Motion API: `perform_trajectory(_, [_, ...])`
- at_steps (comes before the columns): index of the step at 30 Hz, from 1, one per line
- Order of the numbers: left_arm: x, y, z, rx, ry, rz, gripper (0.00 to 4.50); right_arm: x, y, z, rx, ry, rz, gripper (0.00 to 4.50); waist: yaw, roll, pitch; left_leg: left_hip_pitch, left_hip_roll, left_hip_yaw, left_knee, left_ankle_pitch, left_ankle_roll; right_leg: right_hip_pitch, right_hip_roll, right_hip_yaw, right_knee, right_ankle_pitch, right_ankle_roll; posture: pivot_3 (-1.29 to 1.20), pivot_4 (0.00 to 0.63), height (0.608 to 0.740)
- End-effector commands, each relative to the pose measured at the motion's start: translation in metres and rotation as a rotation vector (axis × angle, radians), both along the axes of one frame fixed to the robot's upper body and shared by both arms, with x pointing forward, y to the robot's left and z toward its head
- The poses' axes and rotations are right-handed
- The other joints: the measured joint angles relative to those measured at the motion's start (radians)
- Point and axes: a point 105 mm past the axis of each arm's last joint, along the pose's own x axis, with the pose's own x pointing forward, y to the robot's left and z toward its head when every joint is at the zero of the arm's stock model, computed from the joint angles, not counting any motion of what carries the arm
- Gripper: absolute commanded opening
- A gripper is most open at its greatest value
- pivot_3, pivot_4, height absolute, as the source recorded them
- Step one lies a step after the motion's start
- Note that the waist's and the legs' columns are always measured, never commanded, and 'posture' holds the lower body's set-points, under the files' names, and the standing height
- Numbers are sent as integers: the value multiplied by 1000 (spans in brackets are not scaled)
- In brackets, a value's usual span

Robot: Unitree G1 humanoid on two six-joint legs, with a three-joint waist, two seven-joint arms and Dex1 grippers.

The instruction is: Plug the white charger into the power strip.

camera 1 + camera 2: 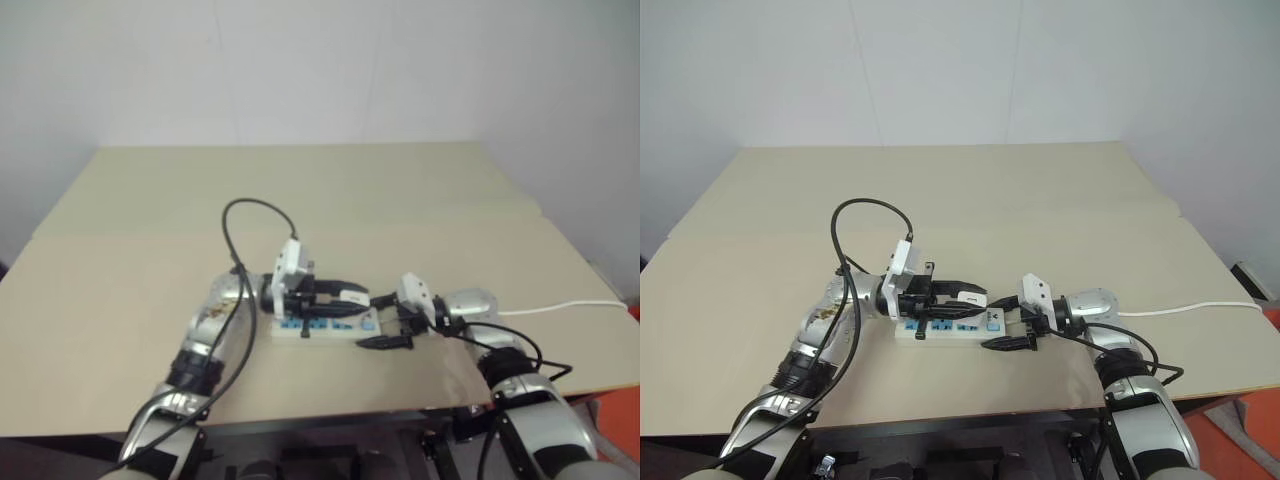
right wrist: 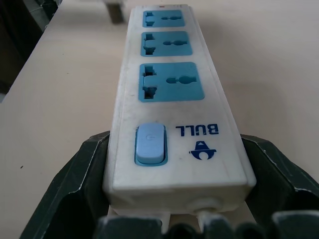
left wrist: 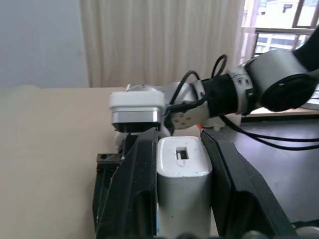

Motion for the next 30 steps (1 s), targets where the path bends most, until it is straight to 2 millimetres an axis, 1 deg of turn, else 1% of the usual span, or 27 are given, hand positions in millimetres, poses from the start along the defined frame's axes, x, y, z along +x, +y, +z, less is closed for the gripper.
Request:
perform_trajectory(1, [3, -2, -1, 6, -46, 9, 1031, -2, 6, 9, 30, -28, 24, 3419, 0, 0, 0, 0, 0, 0, 0, 0, 0, 0, 0, 0, 0, 0, 0, 0, 150, 740])
perform_trajectory(6, [4, 0, -10, 38, -35, 8, 1031, -5, 8, 8, 37, -22, 30, 3419, 0, 0, 0, 0, 0, 0, 0, 0, 0, 0, 0, 0, 0, 0, 0, 0, 150, 740])
perform_trajectory(12, [5, 2, -16, 59, -25, 15, 1031, -6, 12, 7, 47, -19, 32, 3419, 0, 0, 0, 0, 0, 0, 0, 0, 0, 0, 0, 0, 0, 0, 0, 0, 150, 740])
perform_trajectory(20, [-2, 2, -30, 88, -1, 7, 1031, -7, 16, 7, 55, -17, 34, 3419, -1, 0, 0, 0, 0, 0, 0, 0, 0, 0, 0, 0, 0, 0, 0, 0, 150, 740])
perform_trajectory(22, [-1, 3, -31, 91, -4, 9, 1031, -7, 16, 7, 54, -16, 34, 3419, 0, 0, 0, 1, 0, 0, 0, 0, 0, 0, 0, 0, 0, 0, 0, 0, 150, 740])
perform_trajectory(26, [6, 3, -27, 84, -6, 41, 1031, -7, 15, 7, 52, -12, 35, 3419, 0, 0, 0, 1, 0, 0, 0, 0, 0, 0, 0, 0, -1, 0, 0, 0, 150, 740])
perform_trajectory(30, [7, 5, -30, 97, -4, 41, 1031, -8, 14, 6, 49, -11, 35, 3419, 0, 0, 0, 1, 0, 0, -1, 0, 0, 0, 0, 0, -2, 0, 0, 0, 150, 740])
